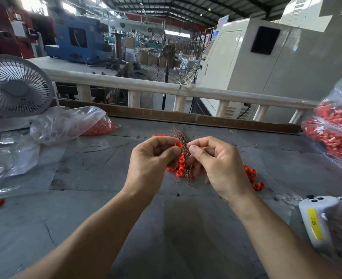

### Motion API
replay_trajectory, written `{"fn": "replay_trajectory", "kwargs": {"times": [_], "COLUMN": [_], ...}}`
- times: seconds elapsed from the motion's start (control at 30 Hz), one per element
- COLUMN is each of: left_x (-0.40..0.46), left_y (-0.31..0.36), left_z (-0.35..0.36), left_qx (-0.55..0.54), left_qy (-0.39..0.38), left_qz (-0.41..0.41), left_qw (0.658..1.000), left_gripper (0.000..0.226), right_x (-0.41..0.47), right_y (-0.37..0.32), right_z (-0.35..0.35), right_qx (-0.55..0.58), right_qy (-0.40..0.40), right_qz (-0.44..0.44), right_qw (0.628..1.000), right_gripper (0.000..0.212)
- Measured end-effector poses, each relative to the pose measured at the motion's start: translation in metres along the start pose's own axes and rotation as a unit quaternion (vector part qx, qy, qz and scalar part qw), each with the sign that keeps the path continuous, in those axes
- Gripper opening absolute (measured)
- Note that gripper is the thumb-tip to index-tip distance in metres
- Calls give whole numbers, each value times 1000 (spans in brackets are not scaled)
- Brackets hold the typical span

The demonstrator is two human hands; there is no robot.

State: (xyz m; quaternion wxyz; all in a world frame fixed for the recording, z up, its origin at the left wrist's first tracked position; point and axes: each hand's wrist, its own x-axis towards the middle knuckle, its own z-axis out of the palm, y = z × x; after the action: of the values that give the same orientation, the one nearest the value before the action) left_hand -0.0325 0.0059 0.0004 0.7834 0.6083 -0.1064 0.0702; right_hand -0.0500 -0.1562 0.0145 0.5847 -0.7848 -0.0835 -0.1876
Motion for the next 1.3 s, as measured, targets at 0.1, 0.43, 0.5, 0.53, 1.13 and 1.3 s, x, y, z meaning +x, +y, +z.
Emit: {"fn": "replay_trajectory", "kwargs": {"times": [0.1,0.43,0.5,0.53,1.13,1.3], "left_x": [0,-1,-1,-1,0,-1], "left_y": [0,0,0,1,0,2], "left_z": [-1,1,1,1,-1,-2], "left_qx": [6,7,4,3,-16,-45], "left_qy": [0,-23,-24,-24,-37,-38], "left_qz": [3,13,14,15,-1,-26], "left_qw": [1000,1000,1000,1000,999,998], "left_gripper": [13,17,18,18,20,17], "right_x": [-2,-4,-3,-3,0,0], "right_y": [-4,-6,-6,-6,-2,-2], "right_z": [0,3,2,2,-2,-1], "right_qx": [-17,-56,-65,-70,-61,-43], "right_qy": [-10,-10,-11,-12,6,1], "right_qz": [-12,-21,-25,-27,-26,-29], "right_qw": [1000,998,998,997,998,999], "right_gripper": [13,14,15,15,13,13]}}
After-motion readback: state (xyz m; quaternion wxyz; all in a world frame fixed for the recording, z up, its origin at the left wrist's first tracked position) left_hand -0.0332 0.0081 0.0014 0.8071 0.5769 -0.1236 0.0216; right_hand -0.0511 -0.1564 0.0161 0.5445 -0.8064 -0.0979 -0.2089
